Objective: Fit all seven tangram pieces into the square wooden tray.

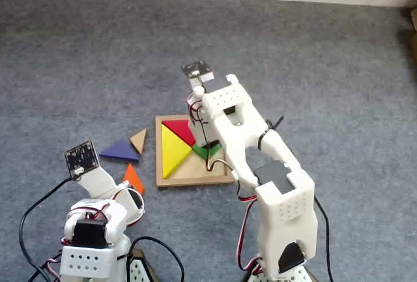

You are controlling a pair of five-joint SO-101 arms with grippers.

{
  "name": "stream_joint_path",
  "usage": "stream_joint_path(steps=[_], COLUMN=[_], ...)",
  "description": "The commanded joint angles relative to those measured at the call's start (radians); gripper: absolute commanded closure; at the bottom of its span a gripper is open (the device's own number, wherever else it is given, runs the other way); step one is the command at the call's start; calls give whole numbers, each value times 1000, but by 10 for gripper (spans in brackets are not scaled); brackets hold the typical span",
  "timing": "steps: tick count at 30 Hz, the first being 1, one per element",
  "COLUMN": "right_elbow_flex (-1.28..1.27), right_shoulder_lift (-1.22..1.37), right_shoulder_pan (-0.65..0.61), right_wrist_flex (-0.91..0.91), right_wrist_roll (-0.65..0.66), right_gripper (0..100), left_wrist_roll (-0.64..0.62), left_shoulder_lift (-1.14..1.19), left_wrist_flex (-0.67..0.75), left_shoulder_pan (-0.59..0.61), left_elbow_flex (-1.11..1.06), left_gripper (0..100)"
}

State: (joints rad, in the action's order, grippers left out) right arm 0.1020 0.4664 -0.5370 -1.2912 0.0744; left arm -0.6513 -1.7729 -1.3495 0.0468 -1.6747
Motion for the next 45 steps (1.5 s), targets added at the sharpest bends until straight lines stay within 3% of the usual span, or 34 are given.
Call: stream_joint_path(steps=[1, 11, 22, 34, 45], right_elbow_flex=[2, -7, -429, -862, -1076], right_shoulder_lift=[-45, -263, -788, -1216, -1452], right_shoulder_pan=[36, 33, 53, 240, 381], right_wrist_flex=[42, -47, -64, -64, -62], right_wrist_roll=[29, 28, 31, 31, 31], right_gripper=[993, 993, 993, 990, 993], left_wrist_roll=[2, 2, 2, 2, 2], left_shoulder_lift=[-53, -53, -53, -53, -53], left_wrist_flex=[-35, -35, -35, -35, -35], left_shoulder_pan=[-19, -19, -19, -19, -19], left_elbow_flex=[-22, -22, -22, -22, -22], left_gripper=[994, 994, 994, 994, 994])
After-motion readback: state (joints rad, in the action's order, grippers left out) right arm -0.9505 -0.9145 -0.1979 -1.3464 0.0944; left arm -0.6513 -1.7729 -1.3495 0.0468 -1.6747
